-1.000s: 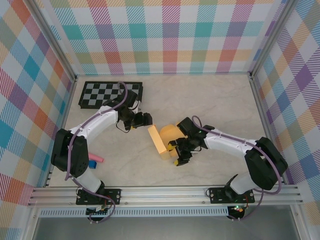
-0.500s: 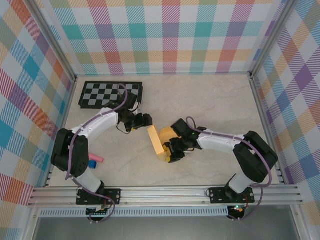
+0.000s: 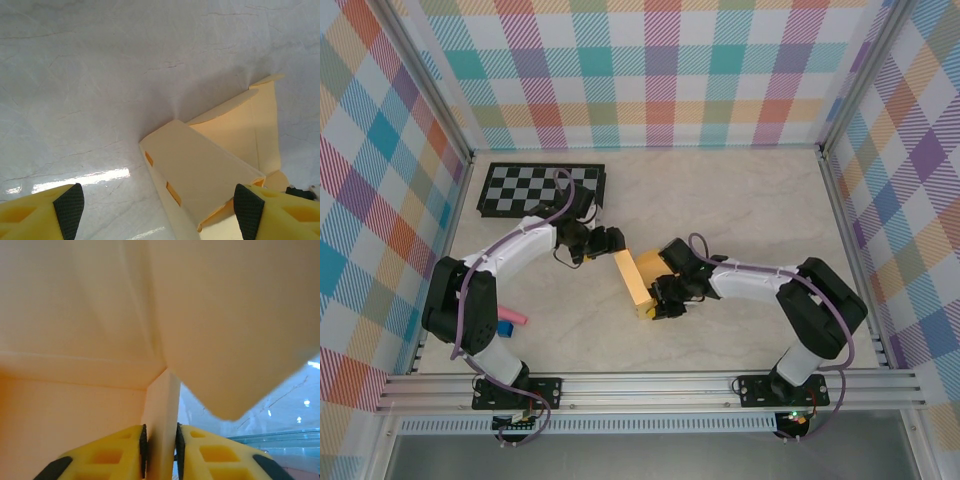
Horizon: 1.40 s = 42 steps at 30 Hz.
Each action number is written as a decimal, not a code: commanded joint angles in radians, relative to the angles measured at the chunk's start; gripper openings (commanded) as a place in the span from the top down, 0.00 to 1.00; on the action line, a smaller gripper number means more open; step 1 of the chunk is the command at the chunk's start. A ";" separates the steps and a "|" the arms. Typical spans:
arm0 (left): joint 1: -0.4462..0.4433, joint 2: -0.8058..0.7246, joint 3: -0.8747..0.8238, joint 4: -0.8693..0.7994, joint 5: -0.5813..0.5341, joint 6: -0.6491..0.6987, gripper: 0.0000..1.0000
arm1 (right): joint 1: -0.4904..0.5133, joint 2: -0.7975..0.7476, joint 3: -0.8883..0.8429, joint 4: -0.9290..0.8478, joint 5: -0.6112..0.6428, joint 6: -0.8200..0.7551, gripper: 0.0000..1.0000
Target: Fold the paper box
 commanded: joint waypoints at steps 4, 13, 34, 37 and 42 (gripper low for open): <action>0.065 -0.060 0.014 -0.005 0.024 -0.026 0.19 | -0.003 -0.011 0.059 -0.127 0.032 0.086 0.84; 0.171 -0.173 0.029 0.058 0.015 -0.077 0.17 | -0.095 -0.009 0.303 -0.529 0.259 -0.368 0.90; 0.074 -0.065 -0.193 0.375 0.097 -0.001 0.23 | -0.083 0.147 0.330 -0.266 1.078 -1.563 0.93; 0.024 -0.011 -0.196 0.415 0.071 0.007 0.33 | -0.083 0.150 0.270 -0.158 1.081 -1.594 0.93; -0.040 0.042 -0.171 0.438 0.057 0.018 0.45 | -0.083 0.175 0.271 -0.137 1.079 -1.545 0.93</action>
